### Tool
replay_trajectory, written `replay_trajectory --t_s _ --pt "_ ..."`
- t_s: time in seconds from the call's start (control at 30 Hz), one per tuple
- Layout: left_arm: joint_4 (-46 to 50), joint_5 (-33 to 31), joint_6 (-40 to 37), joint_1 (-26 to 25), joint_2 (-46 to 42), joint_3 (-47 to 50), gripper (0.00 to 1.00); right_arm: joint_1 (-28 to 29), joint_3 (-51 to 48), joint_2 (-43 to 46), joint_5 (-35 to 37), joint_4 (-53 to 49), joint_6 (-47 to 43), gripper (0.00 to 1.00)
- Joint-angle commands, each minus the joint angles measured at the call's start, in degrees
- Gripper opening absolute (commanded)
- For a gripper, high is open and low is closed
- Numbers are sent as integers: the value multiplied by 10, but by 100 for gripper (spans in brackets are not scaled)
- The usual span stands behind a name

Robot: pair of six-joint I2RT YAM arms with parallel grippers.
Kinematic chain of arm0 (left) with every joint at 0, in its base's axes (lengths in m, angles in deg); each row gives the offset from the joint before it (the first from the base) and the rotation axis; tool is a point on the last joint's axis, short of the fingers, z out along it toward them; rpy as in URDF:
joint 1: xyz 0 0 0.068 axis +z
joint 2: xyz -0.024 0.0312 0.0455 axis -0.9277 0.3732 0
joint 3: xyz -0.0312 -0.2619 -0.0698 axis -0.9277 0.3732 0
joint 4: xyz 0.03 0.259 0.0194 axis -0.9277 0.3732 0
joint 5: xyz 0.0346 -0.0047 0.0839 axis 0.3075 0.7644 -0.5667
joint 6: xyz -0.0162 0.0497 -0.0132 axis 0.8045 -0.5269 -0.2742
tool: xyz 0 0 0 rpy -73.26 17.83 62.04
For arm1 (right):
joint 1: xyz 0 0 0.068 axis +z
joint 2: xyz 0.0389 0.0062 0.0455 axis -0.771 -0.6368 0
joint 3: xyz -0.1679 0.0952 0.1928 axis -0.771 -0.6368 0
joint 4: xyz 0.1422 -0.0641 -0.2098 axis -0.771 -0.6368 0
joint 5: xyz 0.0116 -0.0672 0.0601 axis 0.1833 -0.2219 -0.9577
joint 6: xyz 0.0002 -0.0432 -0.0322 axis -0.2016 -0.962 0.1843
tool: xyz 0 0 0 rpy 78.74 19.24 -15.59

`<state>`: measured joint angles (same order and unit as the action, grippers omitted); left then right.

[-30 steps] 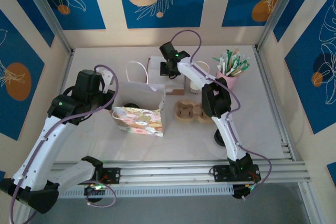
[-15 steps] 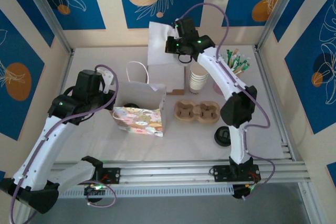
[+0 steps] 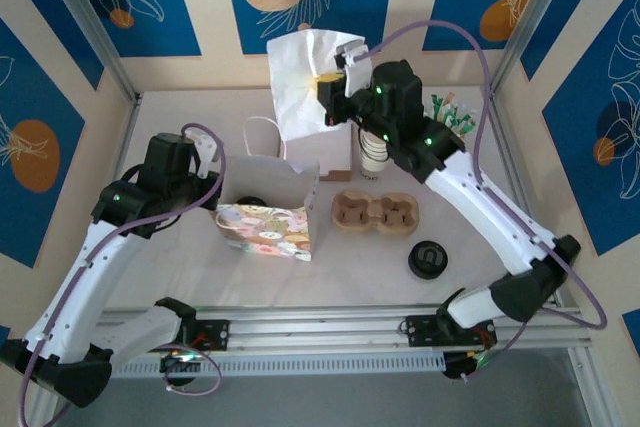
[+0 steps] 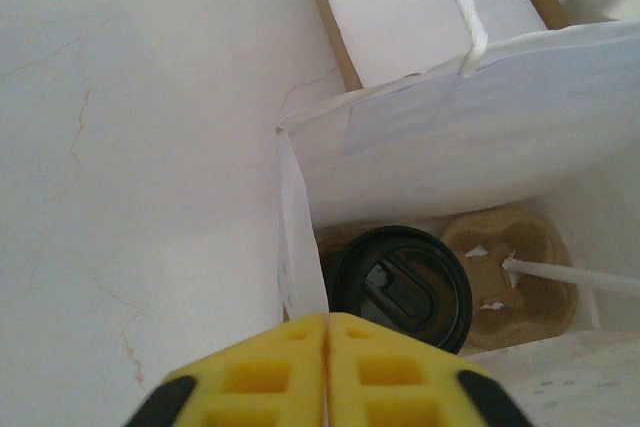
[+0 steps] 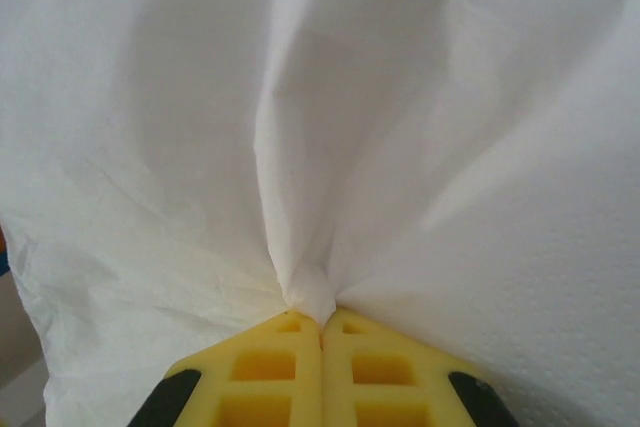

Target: Pack the takeout coffee

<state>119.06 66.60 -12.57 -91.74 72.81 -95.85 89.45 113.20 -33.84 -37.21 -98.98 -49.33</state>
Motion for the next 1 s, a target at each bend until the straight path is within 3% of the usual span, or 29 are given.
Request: replay_trajectory --t_s 0.0,0.2,0.37,0.6,0.97 --pt "-8 17 7 -4 -5 1 22 23 -44 33 -20 102 -97 0" --pt "-23 16 19 -4 -17 -10 53 80 -62 39 -46 80 -197 0" --pt "-34 -24 28 -4 -49 -7 65 119 -50 16 -20 49 -246 0" --pt "-57 -107 48 -4 -136 21 74 166 -11 -26 30 -5 -301 0" --pt "-27 -120 67 -4 -182 51 75 220 40 -95 143 -96 -393 0"
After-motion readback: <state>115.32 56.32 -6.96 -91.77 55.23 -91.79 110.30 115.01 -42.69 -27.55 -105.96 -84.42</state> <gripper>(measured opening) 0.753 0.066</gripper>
